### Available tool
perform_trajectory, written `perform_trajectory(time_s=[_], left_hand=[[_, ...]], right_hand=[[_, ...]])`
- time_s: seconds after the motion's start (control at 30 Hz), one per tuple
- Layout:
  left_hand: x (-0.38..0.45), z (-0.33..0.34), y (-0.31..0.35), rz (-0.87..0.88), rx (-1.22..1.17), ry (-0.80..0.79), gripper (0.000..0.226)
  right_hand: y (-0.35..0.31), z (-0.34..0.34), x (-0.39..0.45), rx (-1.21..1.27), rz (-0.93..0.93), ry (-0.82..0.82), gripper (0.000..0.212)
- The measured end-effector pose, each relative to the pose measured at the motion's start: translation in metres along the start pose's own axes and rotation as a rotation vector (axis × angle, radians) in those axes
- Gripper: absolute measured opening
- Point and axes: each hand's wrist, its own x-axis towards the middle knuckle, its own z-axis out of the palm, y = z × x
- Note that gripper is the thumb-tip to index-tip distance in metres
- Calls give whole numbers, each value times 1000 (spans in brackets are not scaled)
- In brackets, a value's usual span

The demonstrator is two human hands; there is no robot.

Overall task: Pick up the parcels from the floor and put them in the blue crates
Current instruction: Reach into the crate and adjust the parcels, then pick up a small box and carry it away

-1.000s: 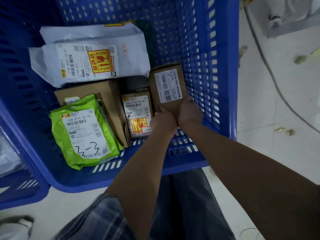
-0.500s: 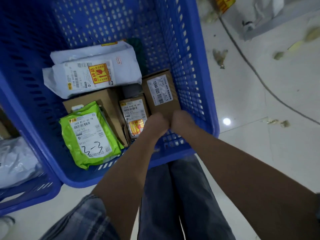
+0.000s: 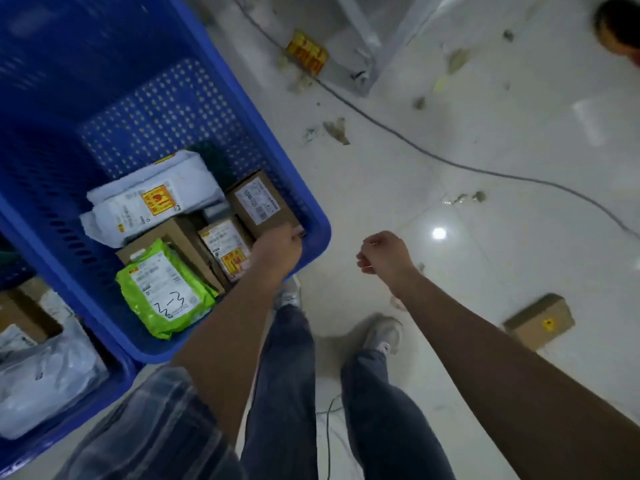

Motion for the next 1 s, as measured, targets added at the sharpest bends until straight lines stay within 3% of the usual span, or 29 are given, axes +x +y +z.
perform_trajectory(time_s=[0.07, 0.2, 0.3, 0.43, 0.67, 1.0], left_hand=[[0, 18, 15, 41, -42, 87, 26], [0, 71, 41, 123, -373, 211, 29], [-12, 121, 54, 163, -274, 210, 22], [-40, 199, 74, 112, -35, 12, 30], [-84, 356, 167, 68, 381, -383, 15], [-132, 530, 323, 273, 455, -510, 15]], right_hand=[[30, -25, 8, 39, 75, 27, 16], [113, -70, 21, 14, 135, -6, 20], [183, -100, 28, 40, 218, -38, 20], [265, -151, 27, 134, 305, -76, 20], [386, -271, 15, 455, 379, 52, 14], [530, -413, 15, 612, 482, 205, 9]])
